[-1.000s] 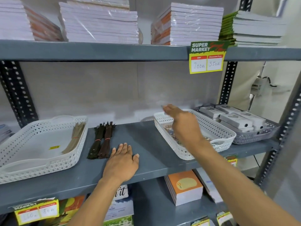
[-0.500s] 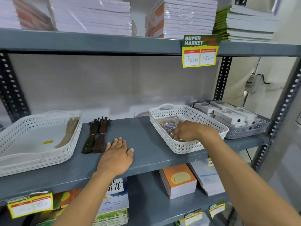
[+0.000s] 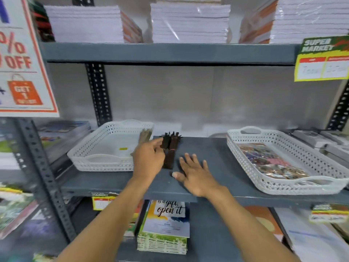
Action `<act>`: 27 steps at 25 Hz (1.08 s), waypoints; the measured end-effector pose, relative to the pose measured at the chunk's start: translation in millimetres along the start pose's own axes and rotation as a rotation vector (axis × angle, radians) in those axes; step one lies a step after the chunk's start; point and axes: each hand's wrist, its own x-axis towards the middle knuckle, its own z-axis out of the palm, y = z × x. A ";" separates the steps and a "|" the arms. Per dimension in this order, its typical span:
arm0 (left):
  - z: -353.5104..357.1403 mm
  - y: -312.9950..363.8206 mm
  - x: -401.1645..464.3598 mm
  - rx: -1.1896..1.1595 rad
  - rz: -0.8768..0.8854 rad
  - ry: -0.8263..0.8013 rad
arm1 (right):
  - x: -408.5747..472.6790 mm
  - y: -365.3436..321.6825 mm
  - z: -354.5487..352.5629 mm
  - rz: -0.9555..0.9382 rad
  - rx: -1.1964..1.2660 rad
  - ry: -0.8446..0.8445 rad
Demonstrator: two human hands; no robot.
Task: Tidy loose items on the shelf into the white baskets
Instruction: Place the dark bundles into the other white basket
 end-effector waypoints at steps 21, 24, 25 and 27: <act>51.4 26.6 131.3 0.729 -0.121 -0.381 | 5.1 4.0 7.2 0.038 0.000 -0.051; 12.0 32.9 157.5 0.651 -0.114 -0.267 | 6.0 4.2 8.2 0.029 -0.003 -0.044; -1.3 30.1 164.0 0.642 -0.124 -0.231 | 6.6 4.1 8.7 0.028 -0.004 -0.042; -19.1 16.6 171.1 0.646 -0.160 -0.172 | 6.4 5.4 8.9 0.031 -0.005 -0.041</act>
